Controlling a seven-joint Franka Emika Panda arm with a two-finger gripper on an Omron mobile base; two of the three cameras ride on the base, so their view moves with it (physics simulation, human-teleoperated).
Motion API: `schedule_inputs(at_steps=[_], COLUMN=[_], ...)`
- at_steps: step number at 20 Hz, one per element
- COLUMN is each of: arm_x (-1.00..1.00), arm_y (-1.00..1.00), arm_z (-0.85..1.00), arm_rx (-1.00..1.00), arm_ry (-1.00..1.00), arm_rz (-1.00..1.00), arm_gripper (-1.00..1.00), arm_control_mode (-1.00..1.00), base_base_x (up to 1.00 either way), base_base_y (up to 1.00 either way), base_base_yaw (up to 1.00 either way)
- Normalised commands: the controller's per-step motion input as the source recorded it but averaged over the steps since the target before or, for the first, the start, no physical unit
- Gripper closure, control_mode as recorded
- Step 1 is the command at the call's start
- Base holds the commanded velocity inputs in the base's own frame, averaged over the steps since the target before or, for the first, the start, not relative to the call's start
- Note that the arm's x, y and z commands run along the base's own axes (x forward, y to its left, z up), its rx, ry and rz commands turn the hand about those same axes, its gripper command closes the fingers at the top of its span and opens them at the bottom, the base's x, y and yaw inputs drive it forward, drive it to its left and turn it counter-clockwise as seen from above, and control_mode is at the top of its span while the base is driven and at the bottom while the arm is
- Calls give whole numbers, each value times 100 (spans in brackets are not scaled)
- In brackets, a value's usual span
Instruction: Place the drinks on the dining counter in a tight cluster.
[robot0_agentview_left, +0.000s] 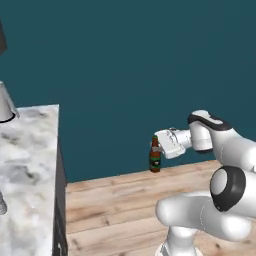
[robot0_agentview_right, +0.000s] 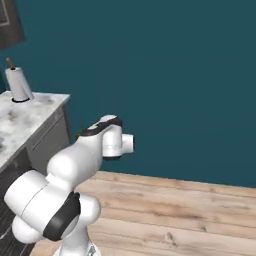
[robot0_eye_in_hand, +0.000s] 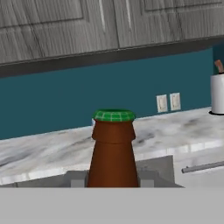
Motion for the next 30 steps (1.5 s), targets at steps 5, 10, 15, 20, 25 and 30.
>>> schedule_inputs(at_steps=[5,10,15,20,25,30], arm_x=[0,0,0,0,0,0], arm_y=[0,0,0,0,0,0], arm_z=[0,0,0,0,0,0], arm_rx=[0,0,0,0,0,0], arm_ry=[0,0,0,0,0,0], arm_rz=[0,0,0,0,0,0], arm_gripper=[100,100,100,100,100,100], arm_control_mode=[100,100,100,100,100,100], base_base_x=[0,0,0,0,41,72], base_base_y=[3,3,3,4,20,0], base_base_yaw=[-100,-100,-100,-100,-52,-2])
